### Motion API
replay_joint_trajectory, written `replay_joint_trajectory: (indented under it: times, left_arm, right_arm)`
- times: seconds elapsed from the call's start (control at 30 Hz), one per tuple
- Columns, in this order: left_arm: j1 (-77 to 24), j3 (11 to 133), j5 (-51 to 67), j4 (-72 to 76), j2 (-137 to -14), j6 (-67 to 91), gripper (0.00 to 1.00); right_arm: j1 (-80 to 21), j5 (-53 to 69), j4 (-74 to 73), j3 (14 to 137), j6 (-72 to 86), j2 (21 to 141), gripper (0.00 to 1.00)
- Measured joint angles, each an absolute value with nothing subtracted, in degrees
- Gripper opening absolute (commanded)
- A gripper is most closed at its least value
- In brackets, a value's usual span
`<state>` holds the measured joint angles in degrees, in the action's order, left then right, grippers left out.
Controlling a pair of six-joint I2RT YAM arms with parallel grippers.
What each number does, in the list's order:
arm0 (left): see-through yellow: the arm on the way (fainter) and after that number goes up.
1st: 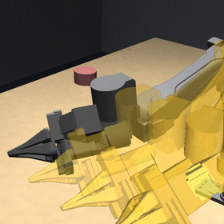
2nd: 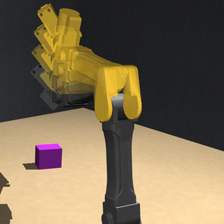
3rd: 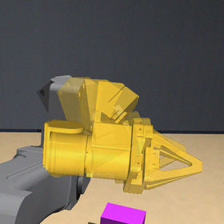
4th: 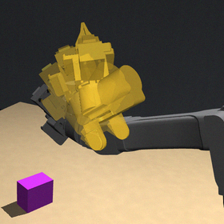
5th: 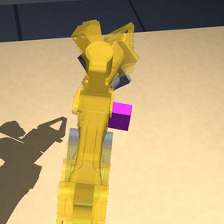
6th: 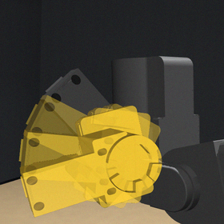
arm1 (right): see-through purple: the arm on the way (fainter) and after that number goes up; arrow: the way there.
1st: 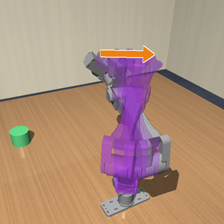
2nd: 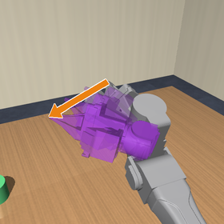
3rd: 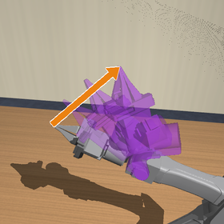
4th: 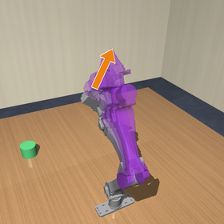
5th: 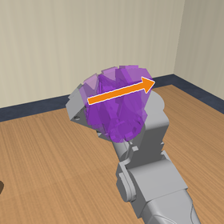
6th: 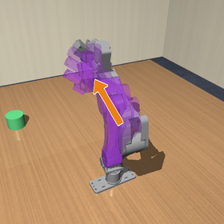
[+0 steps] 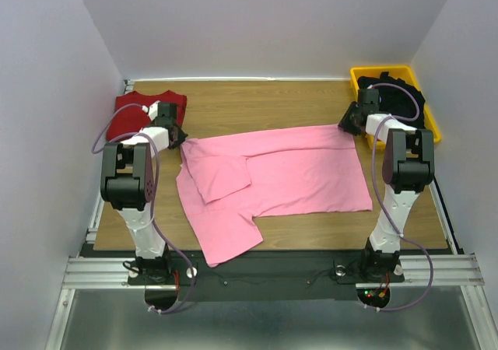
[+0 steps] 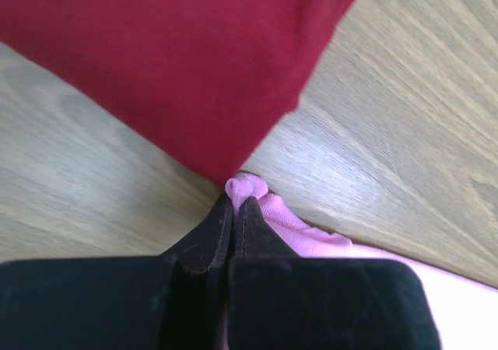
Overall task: Fold and stack the t-shirts
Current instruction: Fold the tshirt
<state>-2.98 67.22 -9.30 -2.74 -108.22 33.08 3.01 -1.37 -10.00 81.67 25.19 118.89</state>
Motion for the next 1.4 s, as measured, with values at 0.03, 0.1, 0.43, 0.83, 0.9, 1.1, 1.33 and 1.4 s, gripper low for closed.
replay_joint_trajectory:
  times: [0.03, 0.1, 0.43, 0.83, 0.9, 1.1, 1.33, 1.4]
  left_arm:
    - [-2.66, 67.22, -9.30, -2.90, -108.03, 33.34, 0.00]
    - [-2.26, 67.22, -9.26, -3.09, -107.42, 34.00, 0.00]
    - [-2.13, 69.21, -9.04, -3.31, -105.65, 35.27, 0.06]
    - [-2.90, 73.17, -9.87, -2.68, -107.39, 30.76, 0.65]
    - [-2.92, 73.14, -10.44, -3.36, -105.86, 30.33, 0.66]
    - [-3.42, 69.89, -11.62, -4.73, -94.02, 29.61, 0.64]
    - [-7.05, 55.33, -10.83, -7.57, -73.73, 29.58, 0.64]
    - [-7.57, 50.48, -10.31, -8.75, -69.58, 29.91, 0.63]
  right_arm:
    - [3.05, -1.98, -9.91, 81.67, 25.85, 118.89, 0.37]
    - [3.05, -2.81, -9.80, 81.67, 26.83, 118.89, 0.37]
    - [4.73, -7.62, -9.87, 81.67, 28.69, 118.98, 0.37]
    - [5.28, -1.37, -10.85, 82.46, 24.34, 117.38, 0.38]
    - [5.23, 0.73, -11.22, 82.43, 24.36, 115.18, 0.38]
    - [4.73, 7.22, -10.52, 78.63, 25.89, 105.01, 0.38]
    - [4.43, 10.57, -11.86, 66.65, 27.22, 93.23, 0.38]
    - [4.43, 11.44, -12.84, 64.14, 27.20, 91.33, 0.38]
